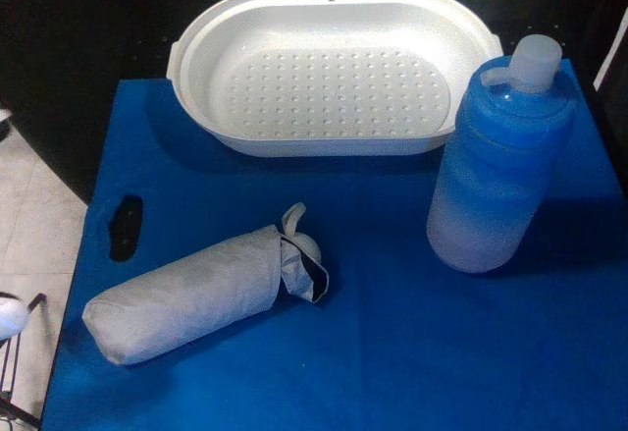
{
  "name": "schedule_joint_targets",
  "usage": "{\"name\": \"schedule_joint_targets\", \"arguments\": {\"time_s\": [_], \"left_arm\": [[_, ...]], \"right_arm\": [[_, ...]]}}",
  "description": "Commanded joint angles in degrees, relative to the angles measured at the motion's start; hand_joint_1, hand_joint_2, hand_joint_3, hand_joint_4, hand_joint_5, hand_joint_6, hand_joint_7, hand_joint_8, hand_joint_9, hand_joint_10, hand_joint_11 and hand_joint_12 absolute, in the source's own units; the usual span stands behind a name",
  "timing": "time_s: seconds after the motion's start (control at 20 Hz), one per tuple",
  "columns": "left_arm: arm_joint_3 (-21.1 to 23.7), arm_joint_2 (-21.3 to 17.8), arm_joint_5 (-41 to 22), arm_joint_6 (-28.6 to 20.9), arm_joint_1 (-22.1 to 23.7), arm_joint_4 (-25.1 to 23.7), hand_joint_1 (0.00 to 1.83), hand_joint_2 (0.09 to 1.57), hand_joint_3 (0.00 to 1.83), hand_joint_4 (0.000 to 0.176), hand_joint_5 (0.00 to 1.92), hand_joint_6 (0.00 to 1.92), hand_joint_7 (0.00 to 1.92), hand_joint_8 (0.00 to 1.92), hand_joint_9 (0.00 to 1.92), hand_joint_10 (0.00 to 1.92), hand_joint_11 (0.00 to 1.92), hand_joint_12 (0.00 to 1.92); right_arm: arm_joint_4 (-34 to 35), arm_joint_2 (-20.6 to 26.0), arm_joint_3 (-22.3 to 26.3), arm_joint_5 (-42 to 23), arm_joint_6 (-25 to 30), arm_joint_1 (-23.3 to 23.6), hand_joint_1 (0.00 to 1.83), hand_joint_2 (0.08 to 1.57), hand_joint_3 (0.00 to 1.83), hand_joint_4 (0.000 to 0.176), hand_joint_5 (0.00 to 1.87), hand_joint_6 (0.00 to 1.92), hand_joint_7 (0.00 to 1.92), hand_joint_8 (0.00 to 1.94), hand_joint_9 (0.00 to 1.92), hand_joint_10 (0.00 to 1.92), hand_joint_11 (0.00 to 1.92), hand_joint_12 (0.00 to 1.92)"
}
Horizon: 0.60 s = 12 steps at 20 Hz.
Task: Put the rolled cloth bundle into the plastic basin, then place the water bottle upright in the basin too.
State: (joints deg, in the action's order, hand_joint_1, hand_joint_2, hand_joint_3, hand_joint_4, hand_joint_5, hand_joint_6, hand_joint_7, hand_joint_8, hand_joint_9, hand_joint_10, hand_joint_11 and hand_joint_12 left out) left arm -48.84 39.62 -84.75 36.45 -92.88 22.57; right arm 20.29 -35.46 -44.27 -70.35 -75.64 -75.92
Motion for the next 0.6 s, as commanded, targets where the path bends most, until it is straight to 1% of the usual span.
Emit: {"name": "schedule_joint_targets", "arguments": {"time_s": [0.0, 0.05, 0.1, 0.2, 0.25, 0.3, 0.35, 0.4, 0.45, 0.5, 0.55], "left_arm": [[-0.6, -0.6, -5.1, -0.1, 1.3, -0.1, 0.69, 0.75, 0.0, 0.176, 0.1, 0.0, 0.07, 0.0, 0.1, 0.0, 0.12, 0.18], [-1.3, -0.9, -3.2, 0.0, 3.6, -2.2, 0.68, 0.73, 0.0, 0.176, 0.08, 0.0, 0.07, 0.0, 0.11, 0.0, 0.15, 0.17], [-1.8, -1.1, -1.8, 0.0, 5.3, -3.8, 0.67, 0.73, 0.0, 0.176, 0.07, 0.0, 0.06, 0.0, 0.11, 0.0, 0.18, 0.12], [-3.0, -1.5, 1.8, 0.0, 8.9, -7.4, 0.63, 0.72, 0.0, 0.176, 0.04, 0.0, 0.1, 0.01, 0.15, 0.01, 0.22, 0.1], [-3.6, -1.5, 3.6, 0.0, 10.8, -9.0, 0.64, 0.71, 0.0, 0.176, 0.06, 0.01, 0.12, 0.01, 0.17, 0.01, 0.24, 0.1], [-4.0, -1.5, 5.3, 0.0, 12.4, -10.3, 0.65, 0.7, 0.0, 0.176, 0.08, 0.01, 0.13, 0.01, 0.18, 0.01, 0.19, 0.07], [-4.4, -1.4, 6.8, 0.1, 13.9, -11.6, 0.63, 0.7, 0.0, 0.176, 0.08, 0.01, 0.14, 0.01, 0.2, 0.02, 0.14, 0.05], [-4.9, -1.1, 8.8, 0.1, 16.1, -13.5, 0.62, 0.72, 0.01, 0.176, 0.08, 0.01, 0.13, 0.0, 0.18, 0.0, 0.11, 0.03], [-5.5, -0.6, 11.1, 0.1, 18.5, -15.4, 0.61, 0.76, 0.01, 0.176, 0.09, 0.01, 0.12, 0.0, 0.15, 0.0, 0.2, 0.07], [-6.2, -0.1, 13.4, 0.1, 20.7, -17.3, 0.6, 0.78, 0.02, 0.176, 0.09, 0.0, 0.14, 0.0, 0.18, 0.01, 0.24, 0.09], [-6.7, 0.5, 16.1, 0.1, 23.0, -19.1, 0.63, 0.79, 0.01, 0.176, 0.07, 0.0, 0.14, 0.0, 0.2, 0.01, 0.23, 0.08]], "right_arm": [[0.5, 0.3, -0.3, -6.6, 0.1, 0.4, 0.38, 1.49, 0.0, 0.0, 0.34, 0.0, 0.34, 0.0, 0.29, 0.0, 0.0, 0.66], [0.5, 0.3, -0.3, -6.5, 0.1, 0.4, 0.43, 1.49, 0.0, 0.0, 0.33, 0.0, 0.35, 0.0, 0.29, 0.0, 0.0, 0.64], [0.5, 0.3, -0.3, -6.4, 0.1, 0.4, 0.44, 1.5, 0.0, 0.0, 0.33, 0.0, 0.35, 0.0, 0.28, 0.0, 0.0, 0.6], [0.5, 0.3, -0.4, -6.3, 0.1, 0.4, 0.45, 1.49, 0.0, 0.0, 0.33, 0.0, 0.35, 0.0, 0.27, 0.0, 0.0, 0.56], [0.5, 0.4, -0.4, -6.2, 0.1, 0.4, 0.45, 1.5, 0.0, 0.0, 0.32, 0.0, 0.34, 0.0, 0.27, 0.0, 0.0, 0.6], [0.5, 0.4, -0.4, -6.2, 0.1, 0.4, 0.49, 1.49, 0.0, 0.0, 0.33, 0.0, 0.34, 0.0, 0.27, 0.0, 0.0, 0.62], [0.5, 0.4, -0.4, -6.2, 0.1, 0.4, 0.48, 1.5, 0.0, 0.0, 0.32, 0.0, 0.34, 0.0, 0.27, 0.0, 0.0, 0.61], [0.5, 0.4, -0.4, -6.1, 0.1, 0.4, 0.48, 1.5, 0.0, 0.0, 0.32, 0.0, 0.34, 0.0, 0.26, 0.0, 0.0, 0.58], [0.5, 0.4, -0.4, -6.1, 0.1, 0.4, 0.47, 1.49, 0.0, 0.0, 0.32, 0.0, 0.34, 0.0, 0.26, 0.0, 0.0, 0.56], [0.5, 0.4, -0.4, -6.1, 0.1, 0.4, 0.47, 1.49, 0.0, 0.0, 0.34, 0.0, 0.36, 0.0, 0.27, 0.0, 0.0, 0.61], [0.6, 0.4, -0.4, -6.1, 0.1, 0.4, 0.45, 1.49, 0.0, 0.0, 0.34, 0.0, 0.36, 0.0, 0.27, 0.0, 0.0, 0.6]]}}
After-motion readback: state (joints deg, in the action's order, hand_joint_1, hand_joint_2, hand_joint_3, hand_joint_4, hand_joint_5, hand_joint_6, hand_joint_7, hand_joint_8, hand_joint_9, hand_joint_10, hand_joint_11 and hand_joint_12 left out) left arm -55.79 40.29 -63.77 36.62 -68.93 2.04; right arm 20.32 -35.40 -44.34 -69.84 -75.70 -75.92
